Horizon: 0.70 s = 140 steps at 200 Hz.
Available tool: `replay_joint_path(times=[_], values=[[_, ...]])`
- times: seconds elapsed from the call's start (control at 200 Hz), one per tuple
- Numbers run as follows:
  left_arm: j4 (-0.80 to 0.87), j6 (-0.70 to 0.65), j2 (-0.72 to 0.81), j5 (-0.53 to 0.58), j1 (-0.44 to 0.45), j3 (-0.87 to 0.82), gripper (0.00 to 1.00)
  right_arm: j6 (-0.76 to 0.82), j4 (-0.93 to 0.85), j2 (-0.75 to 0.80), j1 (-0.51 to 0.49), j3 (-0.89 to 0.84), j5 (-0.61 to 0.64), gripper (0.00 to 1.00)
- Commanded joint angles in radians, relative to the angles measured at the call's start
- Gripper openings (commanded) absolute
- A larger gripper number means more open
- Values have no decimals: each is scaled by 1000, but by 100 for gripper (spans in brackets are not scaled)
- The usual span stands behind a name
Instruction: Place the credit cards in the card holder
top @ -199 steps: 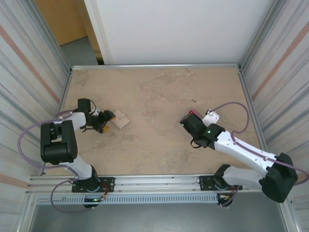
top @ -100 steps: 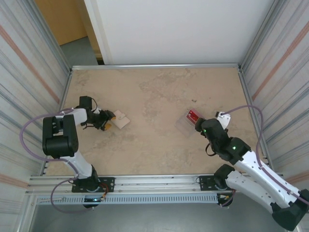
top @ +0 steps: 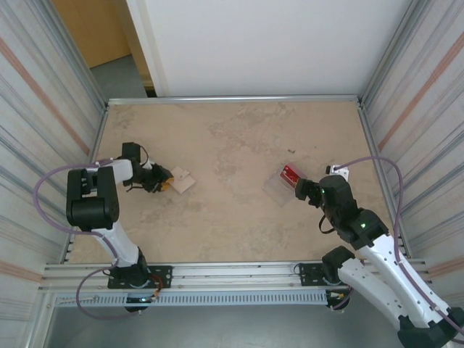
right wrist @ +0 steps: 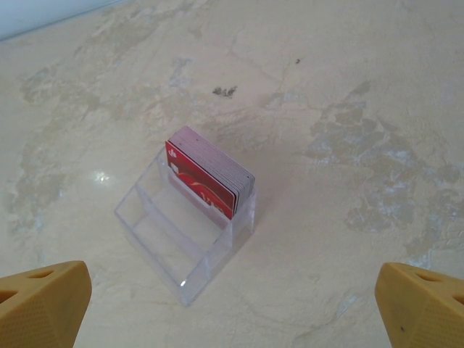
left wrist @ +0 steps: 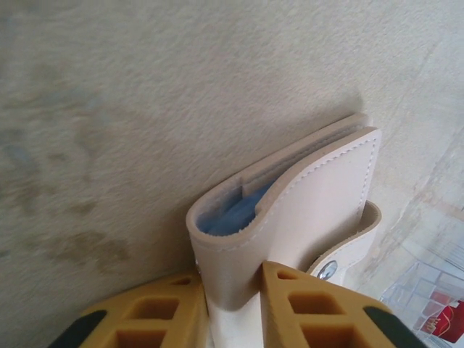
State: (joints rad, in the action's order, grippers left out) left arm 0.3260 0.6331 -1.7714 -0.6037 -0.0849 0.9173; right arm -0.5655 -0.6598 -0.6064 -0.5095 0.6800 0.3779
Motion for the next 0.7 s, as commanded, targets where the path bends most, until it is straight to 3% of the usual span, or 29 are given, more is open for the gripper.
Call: replay_joint_path(times=[0.0,0.185,0.401,0.596,0.697], values=[[-60,-28,-36,13,30,-19,18,56,-20,9,15,36,-55,99],[-61,-40,32,10,29,-20,0,49,5,2,16,29,-100,99],[-62,-104,215,24,48,-36,0,34,67,-78,-23,65,-164,99],[-26,-353,451,112,228,-56,0,69,106,-227,-186,198,-122,96],[-21,-459,518,37,281,-66,0,59,139,-319,-260,261,-135,93]])
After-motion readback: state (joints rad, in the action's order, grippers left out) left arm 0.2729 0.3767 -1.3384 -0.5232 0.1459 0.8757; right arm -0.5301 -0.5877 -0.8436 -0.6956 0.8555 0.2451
